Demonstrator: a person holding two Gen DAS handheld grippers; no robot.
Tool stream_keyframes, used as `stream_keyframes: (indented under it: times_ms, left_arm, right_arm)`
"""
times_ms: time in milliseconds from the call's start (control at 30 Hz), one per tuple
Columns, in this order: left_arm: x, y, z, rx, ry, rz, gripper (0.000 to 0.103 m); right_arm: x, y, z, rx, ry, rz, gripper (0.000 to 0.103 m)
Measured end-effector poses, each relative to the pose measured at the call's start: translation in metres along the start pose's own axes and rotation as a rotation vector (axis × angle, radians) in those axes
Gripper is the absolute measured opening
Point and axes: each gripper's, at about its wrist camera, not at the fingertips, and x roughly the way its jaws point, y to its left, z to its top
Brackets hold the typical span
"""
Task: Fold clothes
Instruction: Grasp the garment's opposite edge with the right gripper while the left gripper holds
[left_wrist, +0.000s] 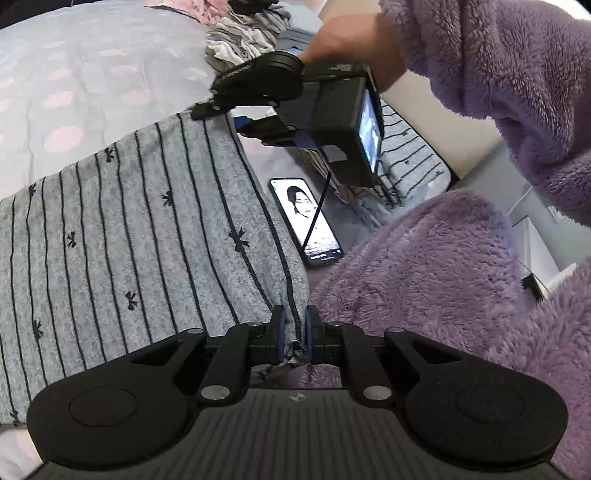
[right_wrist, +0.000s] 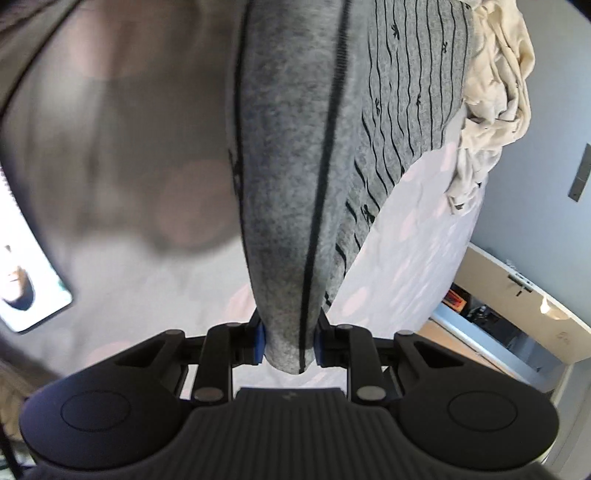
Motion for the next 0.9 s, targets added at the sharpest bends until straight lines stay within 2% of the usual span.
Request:
stream_keyframes:
  times_ms: [133, 233, 500, 733, 900]
  left_arm:
    - [-0.013, 0.013, -0.01, -0.052, -0.014, 0.042, 0.008]
    - [-0.032, 0.029, -0.017, -0.115, -0.058, 0.088, 0.008]
    - [-0.102, 0.076, -0.045, -0.264, -0.151, 0.18, 0.008]
    - [-0.152, 0.127, -0.068, -0.341, -0.118, 0.299, 0.008]
    - [-0.159, 0.155, -0.076, -0.374, -0.071, 0.353, 0.007]
  right_arm:
    - [-0.004, -0.009, 0.005, 0.007, -0.003, -0.003, 0.026]
    - [-0.002, -0.027, 0.01, 0.021, -0.013, -0.014, 0.027]
    - [0.005, -0.117, 0.025, 0.112, -0.046, -0.046, 0.027]
    - [0.04, -0.191, 0.064, 0.113, -0.103, -0.02, 0.026]
    - [0.064, -0.22, 0.092, 0.074, -0.156, -0.002, 0.026]
